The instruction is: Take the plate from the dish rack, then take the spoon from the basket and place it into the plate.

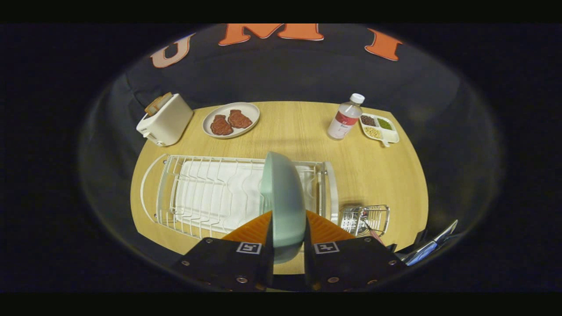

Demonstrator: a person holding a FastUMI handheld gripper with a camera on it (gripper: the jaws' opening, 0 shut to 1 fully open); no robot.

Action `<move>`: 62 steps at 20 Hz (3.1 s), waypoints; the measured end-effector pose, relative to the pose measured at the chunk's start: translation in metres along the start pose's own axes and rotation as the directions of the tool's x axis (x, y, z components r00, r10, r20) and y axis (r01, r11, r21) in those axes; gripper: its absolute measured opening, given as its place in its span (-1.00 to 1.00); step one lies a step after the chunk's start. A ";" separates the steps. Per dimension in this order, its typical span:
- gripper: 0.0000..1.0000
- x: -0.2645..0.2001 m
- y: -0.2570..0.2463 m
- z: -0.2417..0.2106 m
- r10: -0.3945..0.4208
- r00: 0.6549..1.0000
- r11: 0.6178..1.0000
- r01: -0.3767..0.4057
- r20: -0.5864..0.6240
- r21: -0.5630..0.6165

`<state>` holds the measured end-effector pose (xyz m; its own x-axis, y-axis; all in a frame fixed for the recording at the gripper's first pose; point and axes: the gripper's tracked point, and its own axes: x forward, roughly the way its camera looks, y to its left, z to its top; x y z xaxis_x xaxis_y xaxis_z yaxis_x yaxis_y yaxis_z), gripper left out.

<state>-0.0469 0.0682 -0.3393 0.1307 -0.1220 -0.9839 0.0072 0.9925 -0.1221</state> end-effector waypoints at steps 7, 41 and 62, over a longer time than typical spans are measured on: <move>-0.59 -0.036 -0.013 -0.004 -0.019 0.999 0.999 0.018 0.049 0.028; -0.59 -0.020 -0.023 -0.224 0.479 0.874 0.793 -0.471 0.082 0.386; -0.37 0.045 -0.018 -0.226 0.475 0.872 0.754 -0.472 0.117 0.456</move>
<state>-0.2647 0.0433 -0.4112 0.2332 0.3663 -0.9008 0.3963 0.8102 0.4320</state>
